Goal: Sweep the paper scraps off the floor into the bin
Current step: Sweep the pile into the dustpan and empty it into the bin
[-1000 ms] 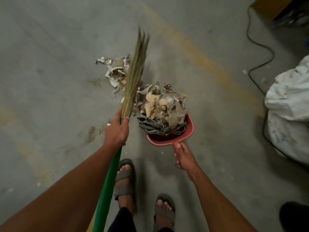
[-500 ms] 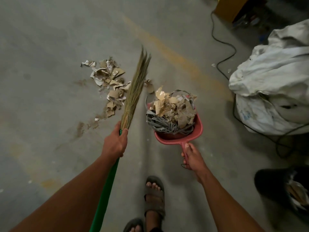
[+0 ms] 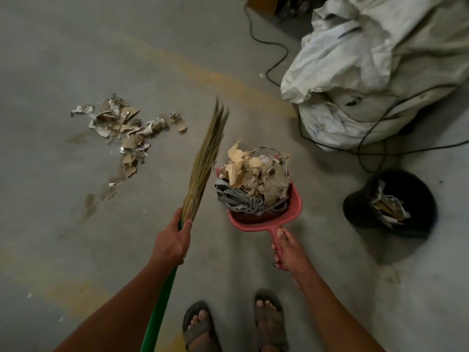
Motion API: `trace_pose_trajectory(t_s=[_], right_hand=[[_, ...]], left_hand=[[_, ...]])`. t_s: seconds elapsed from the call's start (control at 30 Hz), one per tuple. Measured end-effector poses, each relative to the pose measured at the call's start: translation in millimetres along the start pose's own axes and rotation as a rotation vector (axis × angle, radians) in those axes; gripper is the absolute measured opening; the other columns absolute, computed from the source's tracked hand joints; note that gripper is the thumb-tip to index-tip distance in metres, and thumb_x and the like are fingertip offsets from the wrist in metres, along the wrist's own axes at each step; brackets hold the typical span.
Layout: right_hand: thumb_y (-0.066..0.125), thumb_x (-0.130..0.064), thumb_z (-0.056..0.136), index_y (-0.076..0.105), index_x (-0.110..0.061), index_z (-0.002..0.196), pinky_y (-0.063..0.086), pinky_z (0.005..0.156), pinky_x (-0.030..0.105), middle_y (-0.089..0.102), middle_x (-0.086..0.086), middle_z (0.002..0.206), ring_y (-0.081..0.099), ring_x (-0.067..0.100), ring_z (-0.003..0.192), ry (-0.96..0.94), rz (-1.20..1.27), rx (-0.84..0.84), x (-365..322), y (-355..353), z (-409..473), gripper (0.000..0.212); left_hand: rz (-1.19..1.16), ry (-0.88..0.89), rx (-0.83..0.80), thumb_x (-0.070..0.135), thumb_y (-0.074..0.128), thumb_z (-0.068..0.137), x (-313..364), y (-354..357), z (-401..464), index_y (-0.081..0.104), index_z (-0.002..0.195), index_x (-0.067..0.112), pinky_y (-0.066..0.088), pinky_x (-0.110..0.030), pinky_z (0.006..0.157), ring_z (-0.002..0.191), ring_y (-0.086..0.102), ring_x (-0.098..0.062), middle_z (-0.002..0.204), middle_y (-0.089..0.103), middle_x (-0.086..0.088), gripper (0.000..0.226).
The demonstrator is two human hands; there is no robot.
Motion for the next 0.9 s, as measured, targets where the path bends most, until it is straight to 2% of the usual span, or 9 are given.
trace_pose_trajectory(t_s=[0.2, 0.47, 0.7, 0.9], right_hand=[[0.041, -0.042, 0.113, 0.060, -0.033, 0.108, 0.041, 0.049, 0.024, 0.057, 0.005, 0.086, 0.047, 0.011, 0.057, 0.047, 0.080, 0.100, 49, -99, -18, 0.021], [0.039, -0.036, 0.114, 0.057, -0.019, 0.112, 0.037, 0.038, 0.019, 0.056, 0.003, 0.075, 0.043, 0.012, 0.047, 0.103, 0.199, 0.211, 99, -235, -27, 0.025], [0.042, -0.038, 0.114, 0.060, -0.026, 0.111, 0.036, 0.042, 0.020, 0.058, 0.001, 0.075, 0.043, 0.012, 0.047, 0.116, 0.280, 0.262, 105, -345, -38, 0.022], [0.042, -0.040, 0.113, 0.061, -0.020, 0.122, 0.036, 0.040, 0.020, 0.060, 0.002, 0.080, 0.043, 0.010, 0.048, 0.160, 0.353, 0.250, 102, -407, -26, 0.030]], left_hand=[[0.040, 0.029, -0.058, 0.048, 0.046, 0.109, 20, 83, -26, 0.026, 0.164, 0.045, 0.051, -0.029, 0.043, 0.061, 0.063, -0.026, 0.098, 0.067, -0.015, 0.058], [0.105, 0.085, -0.165, 0.047, 0.047, 0.109, 86, 203, -63, 0.027, 0.164, 0.043, 0.053, -0.031, 0.048, 0.062, 0.061, -0.027, 0.090, 0.067, -0.016, 0.058], [0.168, 0.130, -0.224, 0.047, 0.048, 0.109, 153, 290, -90, 0.029, 0.163, 0.043, 0.054, -0.032, 0.047, 0.059, 0.063, -0.027, 0.085, 0.067, -0.016, 0.058], [0.190, 0.138, -0.246, 0.046, 0.050, 0.107, 187, 336, -101, 0.030, 0.162, 0.044, 0.056, -0.033, 0.048, 0.060, 0.063, -0.028, 0.088, 0.067, -0.016, 0.058]])
Point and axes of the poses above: each hand's wrist, its own z-axis towards the middle knuckle, its own y-axis out of the palm, x = y × z, the point moved 10 cm from there along z, towards the middle knuckle
